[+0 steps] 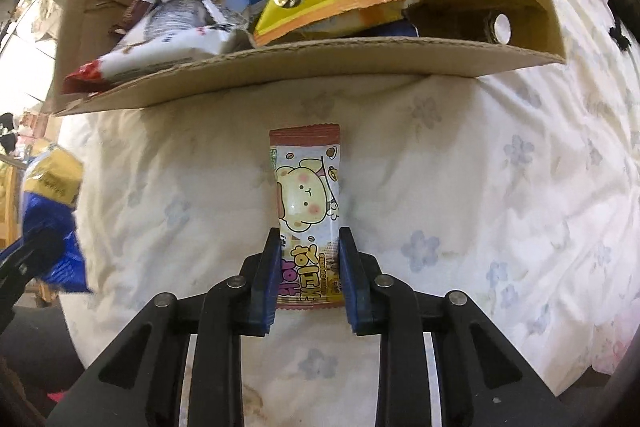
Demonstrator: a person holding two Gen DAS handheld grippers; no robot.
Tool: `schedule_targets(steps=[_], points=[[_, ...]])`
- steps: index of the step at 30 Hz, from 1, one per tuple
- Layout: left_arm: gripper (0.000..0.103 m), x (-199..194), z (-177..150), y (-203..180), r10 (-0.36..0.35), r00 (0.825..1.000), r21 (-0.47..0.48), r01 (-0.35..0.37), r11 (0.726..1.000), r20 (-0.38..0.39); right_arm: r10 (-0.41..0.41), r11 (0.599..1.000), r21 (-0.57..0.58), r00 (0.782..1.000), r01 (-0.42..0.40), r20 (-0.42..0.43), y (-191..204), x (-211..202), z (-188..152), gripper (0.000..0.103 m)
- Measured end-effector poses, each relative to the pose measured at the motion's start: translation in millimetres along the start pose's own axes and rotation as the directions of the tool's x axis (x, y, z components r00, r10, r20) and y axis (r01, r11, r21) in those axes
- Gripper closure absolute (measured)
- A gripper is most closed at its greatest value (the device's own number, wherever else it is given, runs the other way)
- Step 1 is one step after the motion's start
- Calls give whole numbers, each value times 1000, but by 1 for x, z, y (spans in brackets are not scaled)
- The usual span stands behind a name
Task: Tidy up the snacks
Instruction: 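Carry the blue bag and candy stick over the box with both tools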
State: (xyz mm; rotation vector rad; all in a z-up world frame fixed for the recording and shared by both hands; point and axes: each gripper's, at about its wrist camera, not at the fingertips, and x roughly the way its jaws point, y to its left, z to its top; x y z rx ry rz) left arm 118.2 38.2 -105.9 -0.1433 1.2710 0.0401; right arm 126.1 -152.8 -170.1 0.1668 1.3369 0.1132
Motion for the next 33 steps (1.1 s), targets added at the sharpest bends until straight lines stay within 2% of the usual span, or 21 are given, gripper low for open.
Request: schedule_targets(steps=[6,13,15,16,18,22,26,28,30,33], points=[[78,-1,-1,-2,28,999,20,-28,999,20,48,999,20,998,-49,27,-11,-29,-6,75],[78,-3,-2,-2,25,999,18,-26,1000,28,97,994,52,994,-100,59,-22,-52,-19,75],[78,-6,-3,-3,24,999,20,-25,1000,40,117,991,62,990,-122,76,-22,-65,-24,75],[78,-7,-4,-3,29,998,25,-30,999,49,155,982,90,982,-165,103,-25,-79,-40,75],[78,-10,-5,-4,45,997,36,-47,998,66,167,978,102,979,-180,117,-28,-82,-43,75],[78,-23,-4,0,24,993,7,-25,1000,112,210,963,128,959,-236,191,-39,-108,-51,75],[78,-51,0,2,-3,977,-10,5,1000,215,236,951,126,928,-281,290,-41,-129,-51,75],[78,-65,3,2,-17,968,-13,21,1000,249,238,945,134,910,-297,338,-44,-142,-46,75],[78,-80,9,4,-40,959,-20,48,999,282,261,931,140,883,-337,390,-47,-156,-31,75],[78,-94,21,1,-70,951,-19,79,997,301,267,930,131,874,-345,407,-49,-165,-22,75]])
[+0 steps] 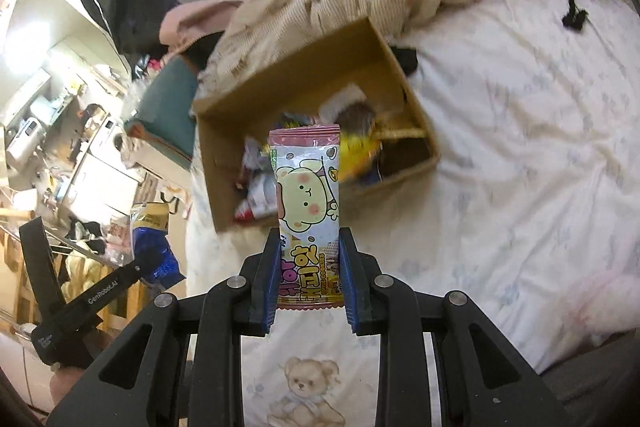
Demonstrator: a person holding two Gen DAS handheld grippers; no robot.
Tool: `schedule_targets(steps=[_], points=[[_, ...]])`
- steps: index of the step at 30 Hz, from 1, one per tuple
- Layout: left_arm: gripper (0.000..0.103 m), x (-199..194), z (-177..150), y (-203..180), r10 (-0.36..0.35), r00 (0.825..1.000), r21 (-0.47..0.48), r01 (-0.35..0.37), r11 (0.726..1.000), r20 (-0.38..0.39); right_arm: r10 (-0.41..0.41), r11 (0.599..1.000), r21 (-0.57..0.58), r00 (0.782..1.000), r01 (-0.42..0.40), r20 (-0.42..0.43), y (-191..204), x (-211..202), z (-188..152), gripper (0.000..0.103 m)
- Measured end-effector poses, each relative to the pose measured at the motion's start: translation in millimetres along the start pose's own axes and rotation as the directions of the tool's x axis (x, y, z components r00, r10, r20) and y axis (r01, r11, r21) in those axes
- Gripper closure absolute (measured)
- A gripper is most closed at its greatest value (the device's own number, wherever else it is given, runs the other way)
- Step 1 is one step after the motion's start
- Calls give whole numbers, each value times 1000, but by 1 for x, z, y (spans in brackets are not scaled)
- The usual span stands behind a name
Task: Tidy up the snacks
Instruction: 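Carry the blue bag and candy stick over the box with both tools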
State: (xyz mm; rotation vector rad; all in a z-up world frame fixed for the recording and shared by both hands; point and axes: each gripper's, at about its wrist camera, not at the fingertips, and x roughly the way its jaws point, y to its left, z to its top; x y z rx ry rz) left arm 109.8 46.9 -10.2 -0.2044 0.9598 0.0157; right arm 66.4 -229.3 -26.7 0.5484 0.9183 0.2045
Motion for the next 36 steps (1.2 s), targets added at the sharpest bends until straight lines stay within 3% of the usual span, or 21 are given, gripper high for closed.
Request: schedule_targets(steps=[13,21,25,29,36], points=[[78,24,61,-26,-23,1000,85,24,996,-15,-42,998,-44,999,43,20,-1,20,72,75],[78,54,93,-55,-33,999,128,33,991,-2,-21,999,-46,998,19,-52,-3,77,110,75],[78,67,98,-70,-50,999,158,46,986,20,-12,998,-62,998,8,-61,-8,97,114,75],[78,81,97,-65,-107,993,102,102,990,46,-18,999,-51,997,14,-80,-16,106,113,75],[78,116,92,-62,-73,997,108,74,991,-10,-27,999,-36,994,23,-110,-20,121,113,75]])
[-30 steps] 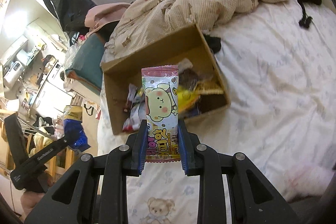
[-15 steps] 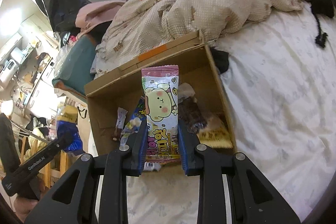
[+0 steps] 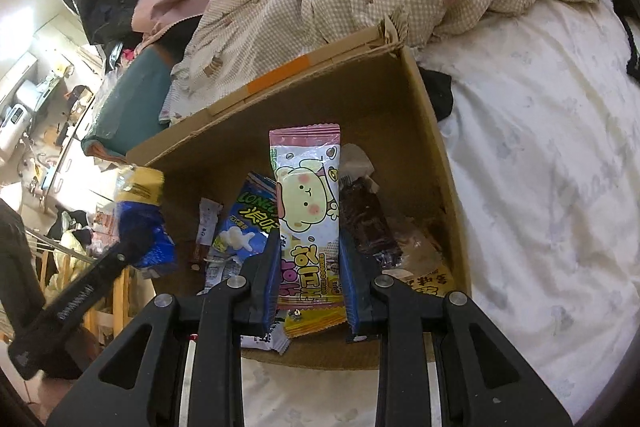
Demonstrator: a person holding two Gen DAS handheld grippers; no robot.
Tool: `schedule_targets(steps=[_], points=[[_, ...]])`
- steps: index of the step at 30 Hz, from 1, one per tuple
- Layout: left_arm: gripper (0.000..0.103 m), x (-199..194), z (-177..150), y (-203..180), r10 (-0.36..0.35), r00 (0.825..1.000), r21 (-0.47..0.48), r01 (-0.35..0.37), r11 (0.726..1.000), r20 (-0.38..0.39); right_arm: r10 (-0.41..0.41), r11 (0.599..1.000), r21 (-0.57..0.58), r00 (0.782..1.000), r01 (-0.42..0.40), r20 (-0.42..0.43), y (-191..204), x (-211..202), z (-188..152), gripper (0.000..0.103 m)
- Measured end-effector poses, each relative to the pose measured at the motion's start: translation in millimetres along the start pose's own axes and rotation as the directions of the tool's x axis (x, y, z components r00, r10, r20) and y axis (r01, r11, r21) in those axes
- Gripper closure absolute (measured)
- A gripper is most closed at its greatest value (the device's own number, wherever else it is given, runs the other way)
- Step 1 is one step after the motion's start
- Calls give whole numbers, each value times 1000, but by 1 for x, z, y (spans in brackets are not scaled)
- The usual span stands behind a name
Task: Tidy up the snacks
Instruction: 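Carry the blue bag and candy stick over the box with both tools, then open both tools to drop the blue bag and candy stick into the box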
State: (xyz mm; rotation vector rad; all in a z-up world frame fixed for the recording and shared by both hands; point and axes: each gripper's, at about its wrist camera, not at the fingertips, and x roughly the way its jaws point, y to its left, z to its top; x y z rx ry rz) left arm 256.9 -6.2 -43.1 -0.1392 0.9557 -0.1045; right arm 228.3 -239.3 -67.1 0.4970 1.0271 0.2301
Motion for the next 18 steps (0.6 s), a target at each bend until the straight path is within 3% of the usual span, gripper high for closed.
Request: schedule_targets(steps=[18], points=[[76,5,-1,1,7,1000,15,-8,1000,7,29,999,29,1000,-29,-9,0,8,1,74]])
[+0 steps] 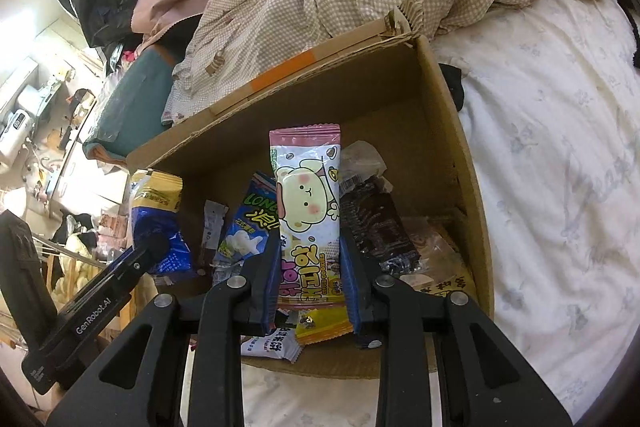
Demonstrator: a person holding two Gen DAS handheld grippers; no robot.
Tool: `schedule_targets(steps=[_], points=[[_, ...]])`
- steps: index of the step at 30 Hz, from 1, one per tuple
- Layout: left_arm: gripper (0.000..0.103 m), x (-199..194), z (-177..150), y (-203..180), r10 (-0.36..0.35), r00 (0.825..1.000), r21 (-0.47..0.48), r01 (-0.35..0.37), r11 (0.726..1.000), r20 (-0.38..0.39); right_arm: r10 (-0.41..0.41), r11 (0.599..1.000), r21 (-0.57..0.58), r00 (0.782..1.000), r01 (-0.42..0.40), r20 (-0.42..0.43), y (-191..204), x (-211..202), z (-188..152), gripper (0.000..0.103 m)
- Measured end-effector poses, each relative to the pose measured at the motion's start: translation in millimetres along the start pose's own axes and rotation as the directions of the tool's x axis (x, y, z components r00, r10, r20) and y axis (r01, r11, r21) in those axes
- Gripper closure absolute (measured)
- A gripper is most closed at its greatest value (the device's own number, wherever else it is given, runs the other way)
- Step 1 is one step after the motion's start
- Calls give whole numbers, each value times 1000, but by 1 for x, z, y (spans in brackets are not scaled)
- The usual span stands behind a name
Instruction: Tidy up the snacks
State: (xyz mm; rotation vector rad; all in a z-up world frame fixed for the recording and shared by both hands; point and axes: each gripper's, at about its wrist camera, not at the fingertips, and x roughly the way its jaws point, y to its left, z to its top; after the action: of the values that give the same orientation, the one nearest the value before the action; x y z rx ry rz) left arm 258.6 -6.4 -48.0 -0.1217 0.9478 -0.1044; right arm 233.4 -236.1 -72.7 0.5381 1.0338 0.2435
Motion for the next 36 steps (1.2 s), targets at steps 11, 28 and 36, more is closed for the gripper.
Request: schedule_targets(steps=[11,28,36], points=[[18,-14,0,-5,43,996,29,-45,999,75,-69,997,-30,995,72,74,7,-9,4,20],[2,-93,-15,11,92,967,7,-96,995,238,-48,986,-145,968,86,246,43,-86,-32,0],[0,-119,-44,23,95,967,2,-99,995,236,-122,964,-192,949,183,292,50,-109,-67,0]])
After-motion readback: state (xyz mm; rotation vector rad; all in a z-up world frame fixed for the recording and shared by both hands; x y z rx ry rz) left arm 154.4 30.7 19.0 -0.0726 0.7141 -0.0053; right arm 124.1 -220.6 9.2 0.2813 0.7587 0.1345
